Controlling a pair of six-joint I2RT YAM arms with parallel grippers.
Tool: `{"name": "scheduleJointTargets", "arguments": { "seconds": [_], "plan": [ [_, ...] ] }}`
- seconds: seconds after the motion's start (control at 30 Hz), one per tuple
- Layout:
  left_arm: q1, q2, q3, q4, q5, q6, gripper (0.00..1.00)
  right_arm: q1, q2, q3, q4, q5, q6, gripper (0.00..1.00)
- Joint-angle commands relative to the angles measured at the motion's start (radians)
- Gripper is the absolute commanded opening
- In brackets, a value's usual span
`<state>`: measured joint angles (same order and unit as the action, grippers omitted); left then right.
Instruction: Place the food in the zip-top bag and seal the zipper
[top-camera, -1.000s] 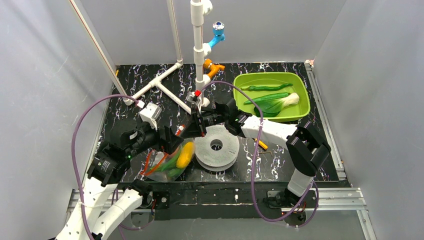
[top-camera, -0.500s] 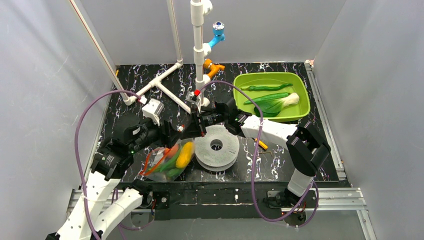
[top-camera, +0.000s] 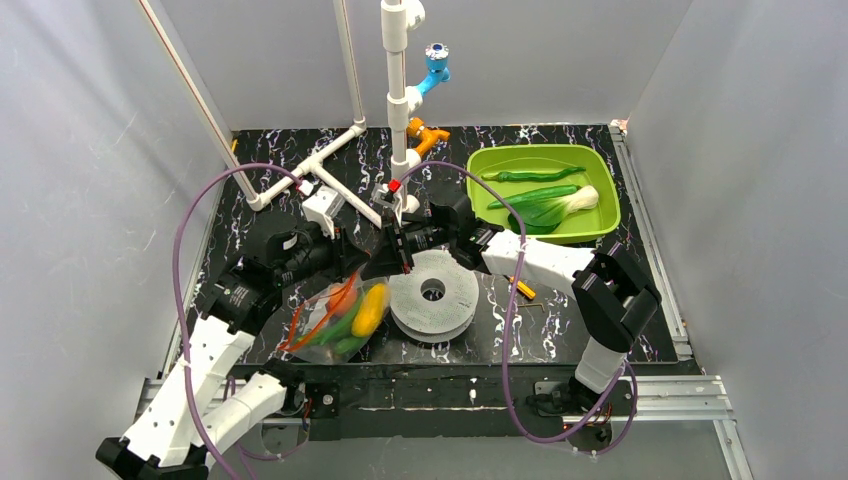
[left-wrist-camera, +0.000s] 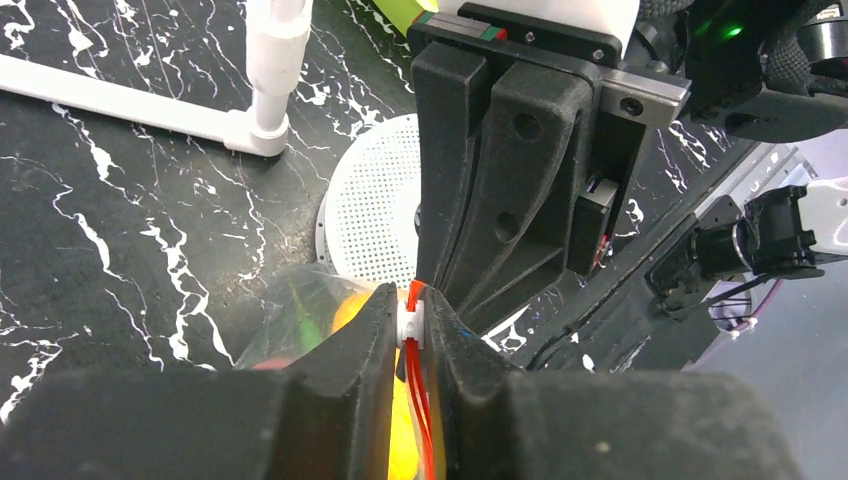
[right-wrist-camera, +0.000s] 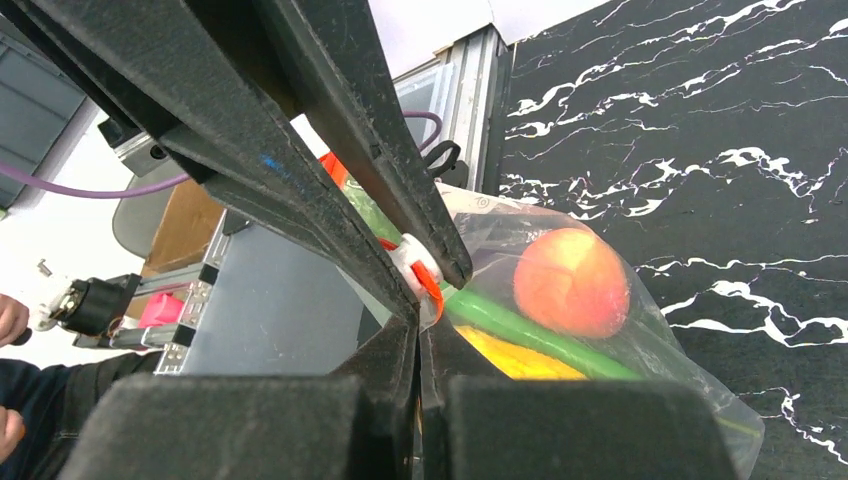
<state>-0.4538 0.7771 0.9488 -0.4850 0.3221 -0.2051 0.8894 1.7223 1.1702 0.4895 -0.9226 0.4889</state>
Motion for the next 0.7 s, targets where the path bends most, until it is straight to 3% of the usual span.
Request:
{"name": "scheduleJointTargets", "arguments": {
  "seconds": [0.0,0.17,0.67],
  "plan": [
    [-0.002,0.000,0.002,0.014,0.062,0.001,0.07,0.007,-0.005,0.047,0.038,-0.011,-0.024,0.01],
    [-0.002,-0.031,-0.010,-0.002,0.055,0.002,0.00,0.007,-0.004,0.044,0.039,0.002,-0.028,0.01],
    [-0.002,-0.067,-0.035,-0.047,0.086,-0.005,0.02,0.007,-0.010,0.037,0.080,0.038,0.024,0.01]
  ]
}}
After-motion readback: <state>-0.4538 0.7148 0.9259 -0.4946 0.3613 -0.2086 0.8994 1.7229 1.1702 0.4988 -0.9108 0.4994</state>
